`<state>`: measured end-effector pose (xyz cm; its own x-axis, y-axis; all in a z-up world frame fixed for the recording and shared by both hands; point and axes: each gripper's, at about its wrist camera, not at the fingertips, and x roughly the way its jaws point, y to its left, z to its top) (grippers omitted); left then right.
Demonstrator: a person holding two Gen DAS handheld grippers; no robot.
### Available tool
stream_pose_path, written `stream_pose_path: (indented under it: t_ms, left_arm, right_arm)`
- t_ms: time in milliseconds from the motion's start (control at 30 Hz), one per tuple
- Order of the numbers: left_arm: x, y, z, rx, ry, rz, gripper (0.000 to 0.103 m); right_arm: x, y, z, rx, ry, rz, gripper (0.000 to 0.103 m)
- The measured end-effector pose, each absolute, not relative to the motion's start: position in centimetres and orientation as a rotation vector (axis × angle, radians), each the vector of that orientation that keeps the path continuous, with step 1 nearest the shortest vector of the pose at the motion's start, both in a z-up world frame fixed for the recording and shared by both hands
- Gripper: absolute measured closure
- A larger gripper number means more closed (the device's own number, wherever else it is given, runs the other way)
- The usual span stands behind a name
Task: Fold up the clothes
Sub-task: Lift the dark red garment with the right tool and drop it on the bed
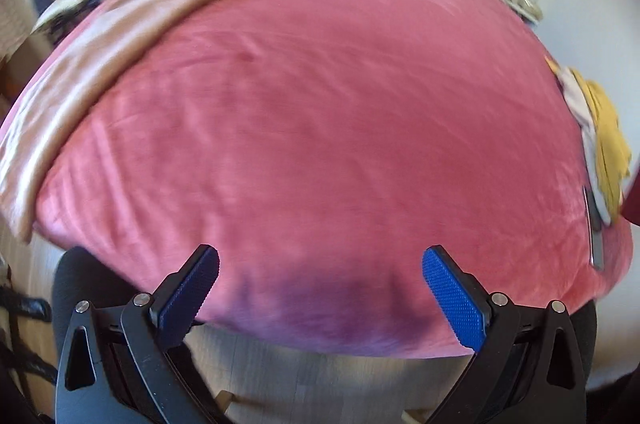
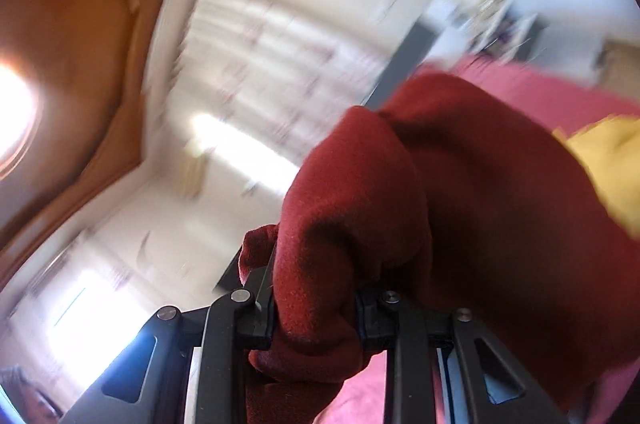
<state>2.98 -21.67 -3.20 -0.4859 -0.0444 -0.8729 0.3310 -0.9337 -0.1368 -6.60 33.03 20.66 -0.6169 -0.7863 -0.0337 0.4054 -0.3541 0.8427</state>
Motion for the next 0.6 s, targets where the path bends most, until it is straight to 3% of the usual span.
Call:
stream_pose_path:
  t_ms: [33,267,433,600]
  left_arm:
    - [5.4,-19.5,-3.2,1.425,0.437,-2.483,0.0]
    - [9.9,-26.3,-0.5,1.19,0.55,-2.34,0.0]
    - [9.5,-28.5,-1.9,1.177,0.574,-2.305,0.001]
    - [9.3,-28.4,-2.5,1.224,0.574,-2.296,0.0]
  right_arm:
    - [-6.9,29.2,20.2,0.602,-1.068,-1.962,0.076]
    - [-6.9,8.9,13.4,0.793,-0.895,-1.656,0.073]
    - [-10.3,6.1,4.7,1.057,-0.908,-1.846,0.063]
    - [-10.2,10.2,-5.1,1.516,-0.696,-2.306,0.061]
